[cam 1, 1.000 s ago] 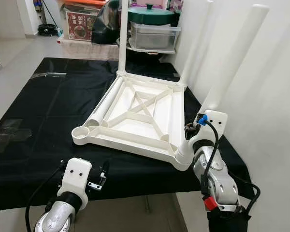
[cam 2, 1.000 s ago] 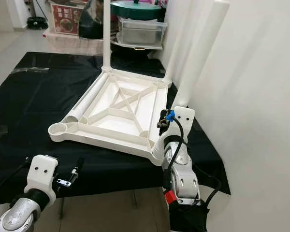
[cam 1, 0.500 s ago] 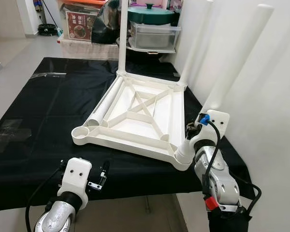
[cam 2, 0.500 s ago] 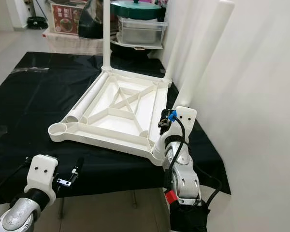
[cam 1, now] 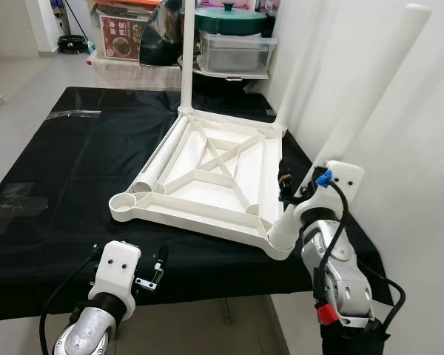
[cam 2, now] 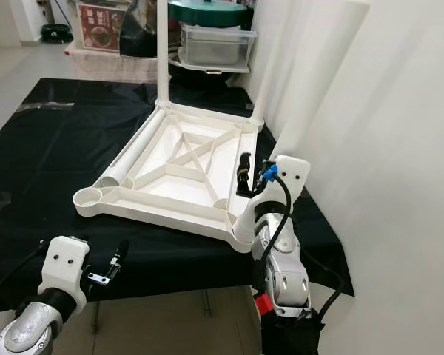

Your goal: Building children table

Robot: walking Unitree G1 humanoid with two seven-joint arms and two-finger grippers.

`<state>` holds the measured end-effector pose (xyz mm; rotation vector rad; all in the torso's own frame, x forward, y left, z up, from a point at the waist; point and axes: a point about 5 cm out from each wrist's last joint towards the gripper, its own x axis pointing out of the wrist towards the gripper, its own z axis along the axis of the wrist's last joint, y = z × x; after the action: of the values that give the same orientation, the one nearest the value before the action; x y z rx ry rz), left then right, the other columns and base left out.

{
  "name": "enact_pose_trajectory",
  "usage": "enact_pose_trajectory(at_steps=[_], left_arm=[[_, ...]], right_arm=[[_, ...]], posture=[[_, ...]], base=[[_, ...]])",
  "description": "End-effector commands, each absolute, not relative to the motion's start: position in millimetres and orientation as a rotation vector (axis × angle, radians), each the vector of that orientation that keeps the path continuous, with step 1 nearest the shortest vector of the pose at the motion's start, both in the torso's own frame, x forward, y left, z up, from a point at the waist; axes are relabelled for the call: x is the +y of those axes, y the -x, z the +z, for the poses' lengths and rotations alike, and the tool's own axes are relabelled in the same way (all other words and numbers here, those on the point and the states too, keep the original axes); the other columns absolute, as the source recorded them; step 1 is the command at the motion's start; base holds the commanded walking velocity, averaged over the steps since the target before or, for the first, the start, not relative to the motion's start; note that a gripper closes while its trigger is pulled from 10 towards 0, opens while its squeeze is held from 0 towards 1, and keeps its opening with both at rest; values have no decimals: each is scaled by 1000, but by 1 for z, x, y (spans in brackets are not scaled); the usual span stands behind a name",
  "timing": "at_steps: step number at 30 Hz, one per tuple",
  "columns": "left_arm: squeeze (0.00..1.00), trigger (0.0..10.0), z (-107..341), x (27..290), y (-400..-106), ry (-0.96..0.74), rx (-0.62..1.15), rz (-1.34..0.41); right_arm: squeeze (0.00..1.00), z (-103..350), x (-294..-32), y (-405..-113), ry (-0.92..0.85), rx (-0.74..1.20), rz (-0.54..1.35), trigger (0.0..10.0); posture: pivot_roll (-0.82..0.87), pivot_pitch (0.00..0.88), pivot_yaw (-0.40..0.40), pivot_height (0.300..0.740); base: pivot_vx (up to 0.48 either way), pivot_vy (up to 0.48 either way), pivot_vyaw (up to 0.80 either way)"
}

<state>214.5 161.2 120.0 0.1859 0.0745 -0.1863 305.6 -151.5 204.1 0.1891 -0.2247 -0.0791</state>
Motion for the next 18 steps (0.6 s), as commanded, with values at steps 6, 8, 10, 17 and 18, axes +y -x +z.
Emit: enact_pose_trajectory(at_steps=[6,8,10,17,18], left_arm=[[0,10000,114,158,-216,-179,93,-198],[0,10000,114,158,-216,-179,93,-198],[0,10000,114,158,-216,-179,93,-199],[0,10000,114,158,-217,-179,91,-200],[0,10000,114,158,-217,-179,90,-201]], right_arm=[[1000,211,-154,-303,-186,-272,-70,10000],[1000,211,-154,-303,-187,-272,-68,10000],[1000,210,-154,-303,-187,-266,-65,10000],[1000,211,-156,-305,-184,-269,-37,10000],[596,212,-158,-306,-181,-274,-25,10000]], posture=[[35,0,-117,740],[35,0,-117,740],[34,0,-118,740],[32,0,-117,740],[32,0,-117,740]], base=[[0,0,0],[0,0,0],[0,0,0],[0,0,0],[0,0,0]])
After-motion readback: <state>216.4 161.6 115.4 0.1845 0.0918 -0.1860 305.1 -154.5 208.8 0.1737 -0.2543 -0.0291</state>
